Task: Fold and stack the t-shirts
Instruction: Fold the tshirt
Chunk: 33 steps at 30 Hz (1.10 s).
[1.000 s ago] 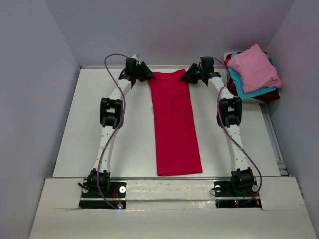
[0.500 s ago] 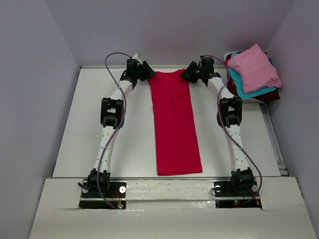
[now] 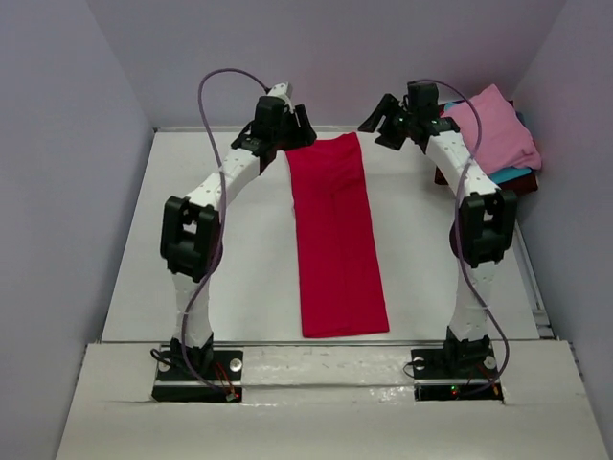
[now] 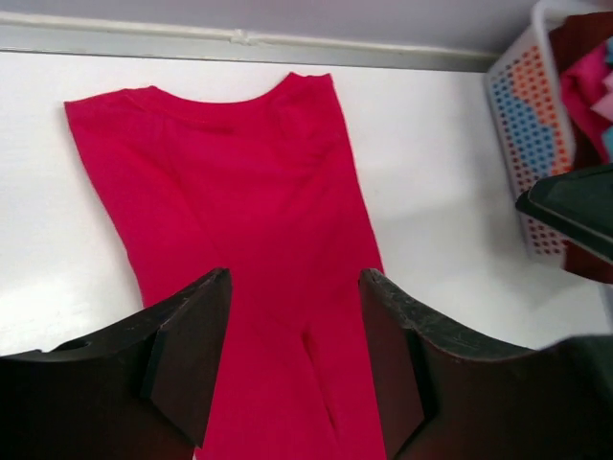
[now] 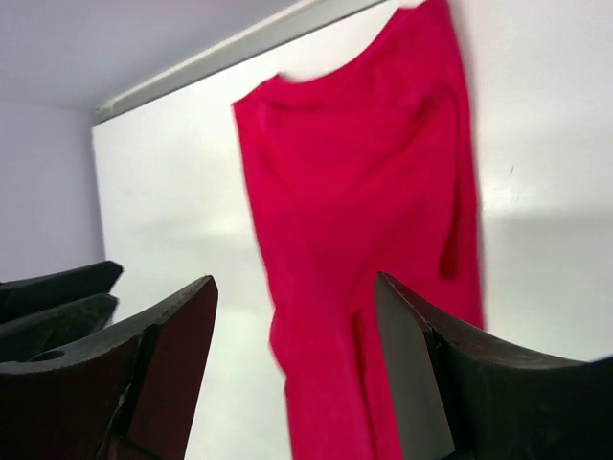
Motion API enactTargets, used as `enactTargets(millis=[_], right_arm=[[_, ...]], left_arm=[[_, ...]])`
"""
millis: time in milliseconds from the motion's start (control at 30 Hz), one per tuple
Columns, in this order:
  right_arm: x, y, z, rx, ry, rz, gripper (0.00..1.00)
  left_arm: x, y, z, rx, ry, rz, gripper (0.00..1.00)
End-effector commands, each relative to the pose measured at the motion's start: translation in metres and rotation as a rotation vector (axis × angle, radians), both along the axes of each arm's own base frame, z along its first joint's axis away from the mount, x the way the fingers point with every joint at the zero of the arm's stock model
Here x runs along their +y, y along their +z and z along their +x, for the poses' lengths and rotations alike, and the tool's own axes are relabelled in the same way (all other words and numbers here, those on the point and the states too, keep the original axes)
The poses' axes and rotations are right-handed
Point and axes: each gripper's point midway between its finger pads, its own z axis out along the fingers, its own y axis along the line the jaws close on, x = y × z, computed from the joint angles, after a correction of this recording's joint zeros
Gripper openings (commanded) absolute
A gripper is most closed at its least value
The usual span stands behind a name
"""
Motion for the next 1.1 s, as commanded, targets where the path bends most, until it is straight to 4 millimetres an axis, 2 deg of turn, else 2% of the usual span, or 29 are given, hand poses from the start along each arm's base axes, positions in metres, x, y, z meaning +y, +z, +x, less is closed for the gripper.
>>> enactTargets(millis=[0, 33, 67, 100, 133, 167, 200, 233, 267, 300, 333, 433, 467, 600, 767, 800, 933, 1067], right_arm=[[0.003, 0.004, -0.098, 0.184, 0.013, -0.006, 0.72], [0.002, 0.002, -0.113, 0.197, 0.018, 0.008, 0.72], [0.000, -0.003, -0.131, 0.224, 0.020, 0.012, 0.72], [-0.004, 0.008, -0.151, 0.218, 0.020, 0.019, 0.72], [-0.009, -0.021, -0.181, 0.316, 0.024, 0.002, 0.72], [-0.010, -0.028, -0.198, 0.345, 0.035, 0.004, 0.72], [-0.009, -0.034, -0.218, 0.375, 0.053, 0.004, 0.72], [-0.014, -0.044, -0.246, 0.410, 0.056, 0.002, 0.72], [-0.016, -0.048, -0.261, 0.424, 0.069, 0.002, 0.72], [-0.019, -0.053, -0.276, 0.447, 0.075, -0.003, 0.72], [-0.024, -0.059, -0.295, 0.459, 0.080, -0.015, 0.72], [-0.027, -0.069, -0.325, 0.490, 0.094, -0.007, 0.72], [-0.029, -0.076, -0.341, 0.502, 0.103, -0.001, 0.72], [-0.032, -0.087, -0.373, 0.526, 0.117, 0.018, 0.72], [-0.033, -0.101, -0.411, 0.585, 0.138, 0.046, 0.72], [-0.034, -0.105, -0.421, 0.587, 0.140, 0.055, 0.72], [-0.032, -0.112, -0.434, 0.592, 0.143, 0.091, 0.71], [-0.032, -0.131, -0.453, 0.647, 0.139, 0.122, 0.71]], left_arm=[[0.033, 0.042, -0.057, -0.003, 0.106, 0.014, 0.67], [0.041, 0.032, -0.083, 0.040, 0.132, 0.028, 0.67], [0.041, 0.024, -0.101, 0.070, 0.124, 0.028, 0.67], [0.030, 0.020, -0.121, 0.083, 0.087, 0.020, 0.67], [0.034, 0.006, -0.151, 0.130, 0.090, 0.009, 0.67], [0.034, -0.001, -0.168, 0.157, 0.092, 0.001, 0.67], [0.033, -0.033, -0.199, 0.234, 0.071, 0.016, 0.67], [0.033, -0.022, -0.216, 0.226, 0.061, -0.023, 0.67], [0.031, -0.026, -0.232, 0.260, 0.072, -0.056, 0.67], [0.037, -0.037, -0.256, 0.291, 0.071, -0.055, 0.67], [0.031, -0.040, -0.273, 0.304, 0.045, -0.062, 0.67], [0.036, -0.057, -0.313, 0.370, 0.044, -0.097, 0.67], [0.034, -0.059, -0.326, 0.388, 0.024, -0.107, 0.67], [0.048, -0.064, -0.364, 0.428, 0.038, -0.142, 0.67], [0.053, -0.080, -0.411, 0.544, -0.030, -0.194, 0.67], [0.050, -0.080, -0.415, 0.547, -0.051, -0.220, 0.67], [0.044, -0.110, -0.443, 0.657, -0.129, -0.238, 0.67], [0.037, -0.121, -0.455, 0.704, -0.152, -0.265, 0.67]])
